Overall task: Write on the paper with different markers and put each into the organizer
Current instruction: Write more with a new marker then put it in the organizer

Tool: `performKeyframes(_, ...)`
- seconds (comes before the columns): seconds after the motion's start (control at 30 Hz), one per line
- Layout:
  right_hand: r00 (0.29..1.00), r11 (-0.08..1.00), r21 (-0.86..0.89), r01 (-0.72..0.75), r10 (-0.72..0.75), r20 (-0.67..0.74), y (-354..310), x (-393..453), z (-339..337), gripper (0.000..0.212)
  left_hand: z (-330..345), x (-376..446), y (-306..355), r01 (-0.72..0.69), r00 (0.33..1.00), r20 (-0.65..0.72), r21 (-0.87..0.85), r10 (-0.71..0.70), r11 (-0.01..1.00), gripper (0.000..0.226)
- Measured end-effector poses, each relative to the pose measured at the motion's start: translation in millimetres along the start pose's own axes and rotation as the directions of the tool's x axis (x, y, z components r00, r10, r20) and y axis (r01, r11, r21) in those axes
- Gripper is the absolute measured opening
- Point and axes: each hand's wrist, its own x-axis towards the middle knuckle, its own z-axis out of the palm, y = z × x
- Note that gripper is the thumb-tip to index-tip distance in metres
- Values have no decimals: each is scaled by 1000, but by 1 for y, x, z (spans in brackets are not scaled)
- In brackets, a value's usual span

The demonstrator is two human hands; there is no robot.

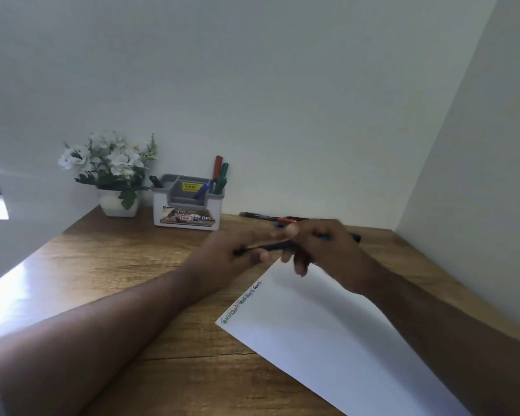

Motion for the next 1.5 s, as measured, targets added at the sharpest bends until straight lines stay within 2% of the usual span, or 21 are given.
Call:
performKeyframes(0.07, 991, 984, 173, -49, 69, -113, 0, -1, -10, 33, -9, 0, -8, 161, 987, -26, 21, -160, 987, 44)
performKeyframes(0.13, 980, 946, 312, -86, 137, -144, 3, -2, -18, 27, -21, -2, -17, 256, 954, 118, 168, -277, 952, 45)
performKeyframes(0.2, 974, 907, 411, -88, 165, -156, 10, 0, -21, 12, -30, -4, -17, 241, 885, 319, 310, -339, 920, 50)
performKeyframes(0.23, 975, 893, 442, -84, 165, -149, 16, 2, -20, 15, -32, -4, -15, 223, 851, 390, 339, -352, 914, 55)
performKeyframes(0.27, 975, 883, 457, -105, 181, -126, 19, 3, -18, 17, -32, -3, -14, 205, 824, 437, 362, -360, 909, 60)
performKeyframes(0.33, 974, 878, 442, -182, 223, -42, 24, 5, -11, 7, -29, 0, -14, 171, 799, 480, 396, -362, 902, 63)
performKeyframes(0.43, 963, 889, 373, -266, 263, 60, 32, 11, -5, 11, -28, 3, -20, 190, 802, 482, 355, -353, 915, 59)
performKeyframes(0.53, 961, 905, 331, -268, 274, 29, 43, 18, -5, 19, -28, 4, -27, 162, 827, 470, 326, -308, 931, 56)
performKeyframes(0.63, 958, 912, 303, -278, 286, 18, 50, 19, -6, 3, -27, 5, -30, 159, 850, 445, 293, -282, 943, 50)
performKeyframes(0.73, 963, 934, 238, -267, 270, 19, 51, 20, -5, 9, -26, 6, -35, 180, 849, 450, 246, -277, 952, 47)
performKeyframes(0.83, 973, 959, 167, -227, 230, 3, 51, 20, -1, 11, -26, 6, -39, 196, 841, 462, 225, -281, 955, 52)
performKeyframes(0.97, 976, 973, 85, -215, 212, 47, 53, 17, 2, 9, -26, 6, -41, 201, 840, 468, 201, -275, 959, 58)
performKeyframes(1.37, 973, 973, 54, -225, 221, 64, 54, 17, 4, 9, -27, 6, -40, 190, 844, 461, 221, -274, 957, 57)
performKeyframes(1.5, 976, 975, 45, -216, 214, 47, 54, 18, 4, 9, -27, 7, -37, 191, 837, 470, 230, -281, 954, 49)
